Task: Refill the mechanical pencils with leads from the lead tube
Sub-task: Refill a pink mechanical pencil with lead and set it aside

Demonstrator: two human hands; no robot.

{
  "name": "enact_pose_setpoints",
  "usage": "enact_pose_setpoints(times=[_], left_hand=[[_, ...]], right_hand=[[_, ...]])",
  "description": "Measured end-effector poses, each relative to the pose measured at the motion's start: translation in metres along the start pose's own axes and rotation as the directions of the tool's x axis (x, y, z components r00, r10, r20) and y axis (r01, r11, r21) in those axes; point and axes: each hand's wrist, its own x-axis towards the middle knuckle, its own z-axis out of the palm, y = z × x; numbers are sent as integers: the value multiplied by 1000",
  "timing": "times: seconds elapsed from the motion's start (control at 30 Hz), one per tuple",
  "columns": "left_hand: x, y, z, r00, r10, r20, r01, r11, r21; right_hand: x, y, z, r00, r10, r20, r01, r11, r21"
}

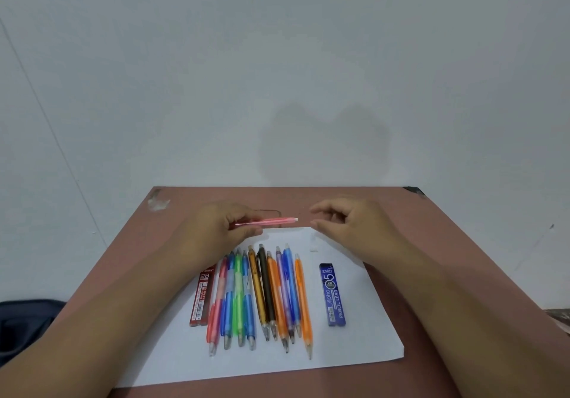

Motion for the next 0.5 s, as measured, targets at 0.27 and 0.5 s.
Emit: enact_pose_setpoints(times=[0.27, 0.5], left_hand=[[3, 4, 2, 999, 38, -6, -38, 998, -44], [5, -6, 3, 1000, 6, -22, -7, 1000, -14]], right_hand=[[8, -6, 20, 998, -5, 64, 4, 1000, 13], [12, 5, 10, 998, 62, -24, -61, 997, 40]])
